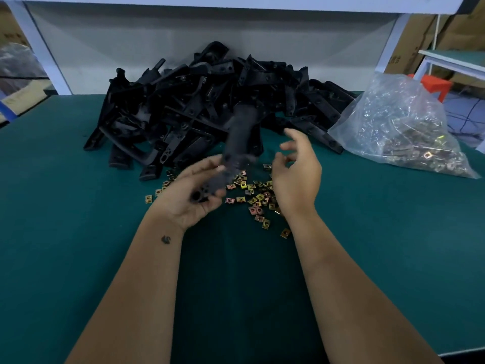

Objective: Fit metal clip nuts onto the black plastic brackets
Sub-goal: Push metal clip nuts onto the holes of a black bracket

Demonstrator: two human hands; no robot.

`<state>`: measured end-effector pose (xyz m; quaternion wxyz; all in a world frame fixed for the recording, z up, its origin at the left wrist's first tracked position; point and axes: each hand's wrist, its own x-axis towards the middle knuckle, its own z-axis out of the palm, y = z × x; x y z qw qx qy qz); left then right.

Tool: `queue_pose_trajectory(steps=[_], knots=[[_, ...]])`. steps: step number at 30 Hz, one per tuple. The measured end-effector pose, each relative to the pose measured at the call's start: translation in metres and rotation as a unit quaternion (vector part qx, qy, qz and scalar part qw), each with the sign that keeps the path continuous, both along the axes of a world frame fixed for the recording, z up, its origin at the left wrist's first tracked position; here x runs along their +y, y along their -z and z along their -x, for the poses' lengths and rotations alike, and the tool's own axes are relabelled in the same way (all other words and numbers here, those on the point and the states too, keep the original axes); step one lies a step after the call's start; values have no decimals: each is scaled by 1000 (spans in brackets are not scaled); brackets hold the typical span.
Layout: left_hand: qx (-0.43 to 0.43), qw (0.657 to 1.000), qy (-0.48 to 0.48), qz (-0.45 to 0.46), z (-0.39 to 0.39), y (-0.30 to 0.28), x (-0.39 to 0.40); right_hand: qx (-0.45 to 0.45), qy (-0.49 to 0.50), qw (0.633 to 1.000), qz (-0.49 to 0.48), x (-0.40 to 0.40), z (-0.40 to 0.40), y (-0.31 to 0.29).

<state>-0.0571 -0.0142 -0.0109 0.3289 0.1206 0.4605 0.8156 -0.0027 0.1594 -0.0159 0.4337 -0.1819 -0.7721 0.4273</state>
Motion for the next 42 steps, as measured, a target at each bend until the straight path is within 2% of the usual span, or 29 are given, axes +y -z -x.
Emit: queue_pose_trajectory(steps=[4, 7, 11, 16, 18, 20, 26, 29, 32, 36, 42], knots=[[-45, 986, -154, -49, 6, -4, -1, -47, 59, 991, 107, 15, 0, -3], [-30, 973, -212, -80, 6, -3, 0, -118, 41, 986, 109, 16, -1, -4], [-16, 967, -248, -63, 7, -3, 5, -221, -54, 972, -49, -1, -2, -4], [30, 970, -238, -31, 2, -1, 19, -314, -55, 902, -291, -19, 2, 2], [32, 973, -224, -33, 0, 0, 24, -322, -44, 885, -333, -22, 3, 3], [22, 975, -220, -30, -2, 1, 26, -318, -52, 887, -332, -24, 4, 2], [-27, 972, -229, -42, -2, 1, 27, -267, -72, 924, -265, -28, 5, 2], [-35, 970, -232, -56, 0, 2, 27, -190, -109, 970, -99, -27, 6, 1], [-25, 969, -238, -66, -1, 3, 28, -106, -151, 982, 25, -27, 5, -2], [1, 966, -254, -41, -3, 4, 30, -48, -214, 962, 162, -25, 3, -4], [5, 967, -252, -43, -4, 6, 32, 0, -305, 894, 329, -25, 4, -5]])
